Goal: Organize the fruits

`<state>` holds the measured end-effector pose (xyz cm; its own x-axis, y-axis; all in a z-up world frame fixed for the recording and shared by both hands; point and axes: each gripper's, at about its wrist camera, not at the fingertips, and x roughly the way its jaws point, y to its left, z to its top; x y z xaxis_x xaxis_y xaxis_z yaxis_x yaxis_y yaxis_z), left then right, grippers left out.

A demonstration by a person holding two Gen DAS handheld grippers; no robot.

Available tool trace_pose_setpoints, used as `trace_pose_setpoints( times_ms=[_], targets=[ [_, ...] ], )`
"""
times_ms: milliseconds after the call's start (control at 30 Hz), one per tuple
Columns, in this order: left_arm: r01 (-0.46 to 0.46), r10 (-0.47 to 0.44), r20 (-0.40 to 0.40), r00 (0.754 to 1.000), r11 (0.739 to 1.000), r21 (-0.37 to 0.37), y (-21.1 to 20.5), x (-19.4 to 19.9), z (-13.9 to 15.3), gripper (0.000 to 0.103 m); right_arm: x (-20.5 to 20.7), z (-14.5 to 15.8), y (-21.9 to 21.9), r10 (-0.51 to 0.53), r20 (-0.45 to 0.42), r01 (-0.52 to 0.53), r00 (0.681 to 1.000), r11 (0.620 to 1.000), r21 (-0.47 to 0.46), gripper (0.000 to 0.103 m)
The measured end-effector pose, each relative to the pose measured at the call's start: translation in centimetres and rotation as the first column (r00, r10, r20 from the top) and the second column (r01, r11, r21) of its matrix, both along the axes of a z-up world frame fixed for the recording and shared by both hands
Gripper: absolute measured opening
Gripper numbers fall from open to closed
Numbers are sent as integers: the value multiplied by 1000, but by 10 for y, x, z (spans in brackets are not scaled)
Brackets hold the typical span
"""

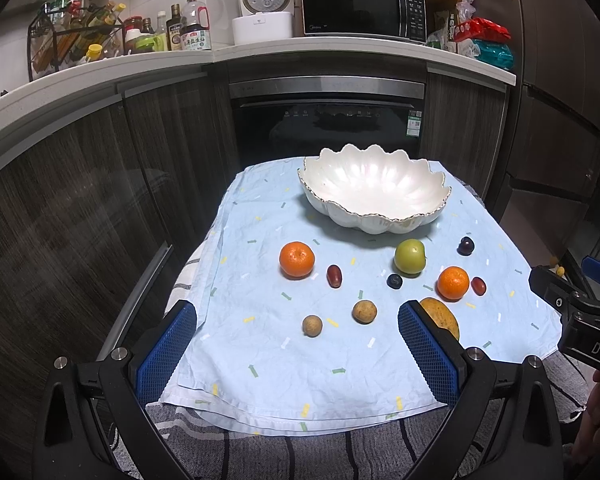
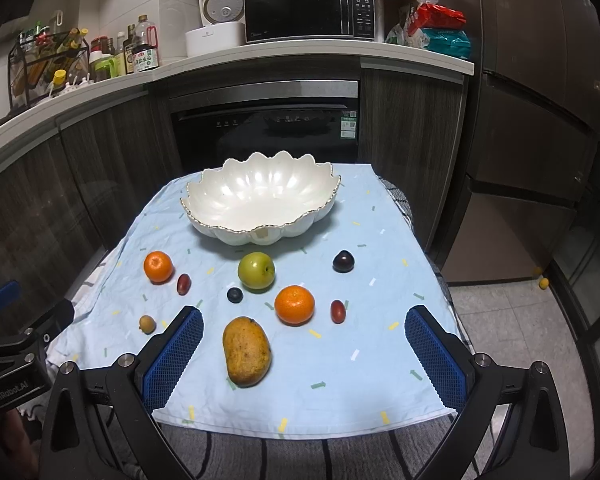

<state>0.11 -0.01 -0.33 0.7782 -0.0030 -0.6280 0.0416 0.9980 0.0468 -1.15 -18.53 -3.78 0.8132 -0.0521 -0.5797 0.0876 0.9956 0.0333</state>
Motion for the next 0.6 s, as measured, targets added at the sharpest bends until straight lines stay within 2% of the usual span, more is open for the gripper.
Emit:
trace_pose_setpoints(
  times_ms=[600],
  targets=[
    [4, -4, -3, 1000, 1000, 8, -1, 0, -2, 103, 2, -1, -4, -7, -3, 7, 1000, 1000, 9, 102]
  ],
)
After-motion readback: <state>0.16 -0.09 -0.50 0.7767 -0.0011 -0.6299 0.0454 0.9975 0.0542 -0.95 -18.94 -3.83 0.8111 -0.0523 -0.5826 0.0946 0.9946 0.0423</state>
